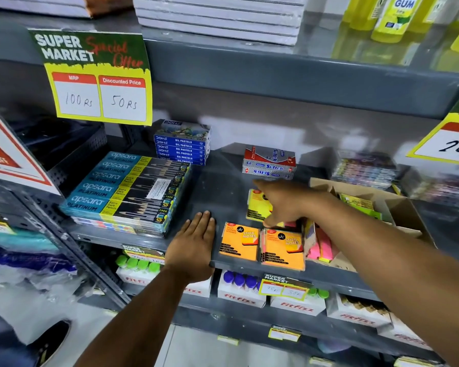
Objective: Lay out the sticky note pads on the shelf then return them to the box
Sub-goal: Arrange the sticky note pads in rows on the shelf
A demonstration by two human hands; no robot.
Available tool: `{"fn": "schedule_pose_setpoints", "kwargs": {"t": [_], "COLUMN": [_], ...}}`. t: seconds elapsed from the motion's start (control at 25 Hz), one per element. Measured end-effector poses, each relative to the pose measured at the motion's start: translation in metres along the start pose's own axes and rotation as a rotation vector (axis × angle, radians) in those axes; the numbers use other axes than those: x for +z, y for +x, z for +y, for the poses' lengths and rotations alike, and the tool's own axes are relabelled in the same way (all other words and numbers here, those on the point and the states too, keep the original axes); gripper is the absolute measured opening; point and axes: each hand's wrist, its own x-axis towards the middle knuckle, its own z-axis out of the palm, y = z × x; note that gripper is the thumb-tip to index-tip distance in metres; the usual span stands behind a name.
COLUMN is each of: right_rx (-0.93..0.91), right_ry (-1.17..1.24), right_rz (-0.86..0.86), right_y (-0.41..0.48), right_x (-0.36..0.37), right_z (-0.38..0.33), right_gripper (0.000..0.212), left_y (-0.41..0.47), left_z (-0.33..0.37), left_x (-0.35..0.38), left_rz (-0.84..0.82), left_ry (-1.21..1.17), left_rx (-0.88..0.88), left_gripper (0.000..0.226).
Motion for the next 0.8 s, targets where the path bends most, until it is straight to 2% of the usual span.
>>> {"fn": "schedule_pose_setpoints", "kwargs": {"t": [0.08,0.28,0.52,0.6,0.68,0.8], "right_rx": [0.007,0.024,0.087,0.086,0.065,0.016], "right_ry": [0.031,0.122,0.09,0.131,0.205,0.264], "right_rz": [0.049,0.014,-0.029,-0.03,0.006,0.102], "right_y": [0.026,0.071,0.08,0.077,0.068,0.04], "right_x": [-0.001,0.017,0.036,0.038,0.028,0.003], "right_z": [-0.004,-0.01,-0.007,-0.004,0.0,0.005], "right_gripper": [0.091,0.103,0.085,0.09,0.096,0.088], "left_y": [0.0,0.0,0.001,0.001,0.001,0.0], "left_z": [0.0,-0.002,-0.003,-0.003,-0.003,-0.003], "left_x": [0.001,0.001,0.004,0.004,0.003,0.002], "left_rz": [0.001,0.001,0.015,0.012,0.011,0.017], "left_ry": [0.012,0.022,0.016,0.029,0.029,0.033], "left_rx": [-0.001,0.019,0.018,0.017,0.017,0.032], "left_gripper": [0.105,0.101,0.098,0.103,0.106,0.104]}}
